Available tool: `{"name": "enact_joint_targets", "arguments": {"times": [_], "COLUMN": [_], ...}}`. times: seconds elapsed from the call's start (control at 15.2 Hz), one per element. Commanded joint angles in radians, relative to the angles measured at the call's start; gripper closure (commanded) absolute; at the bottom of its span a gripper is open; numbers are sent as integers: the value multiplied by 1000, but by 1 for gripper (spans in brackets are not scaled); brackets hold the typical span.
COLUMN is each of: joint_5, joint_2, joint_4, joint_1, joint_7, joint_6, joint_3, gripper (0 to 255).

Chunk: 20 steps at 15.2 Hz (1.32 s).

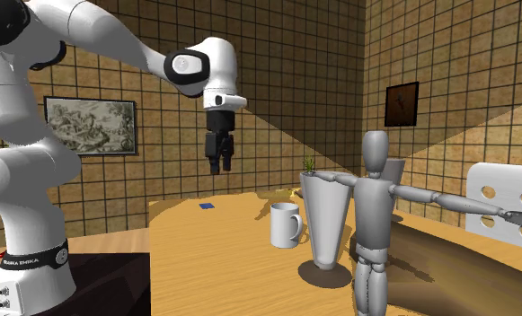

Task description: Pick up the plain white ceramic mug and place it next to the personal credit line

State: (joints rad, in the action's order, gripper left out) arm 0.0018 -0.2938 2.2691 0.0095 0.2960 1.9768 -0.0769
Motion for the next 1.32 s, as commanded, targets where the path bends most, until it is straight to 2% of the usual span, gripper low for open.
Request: {"name": "enact_joint_targets", "arguments": {"times": [0.0,0.46,0.92,1.25], "joint_5": [-7,-53,-108,-115], "joint_2": [67,329,591,624], "joint_4": [-30,-218,-468,-444], "joint_1": [1,8,32,32], "joint_7": [21,100,169,174], "joint_6": [45,143,175,230], "joint_3": [-10,-35,-35,-32], "gripper": [0,0,0,0]}}
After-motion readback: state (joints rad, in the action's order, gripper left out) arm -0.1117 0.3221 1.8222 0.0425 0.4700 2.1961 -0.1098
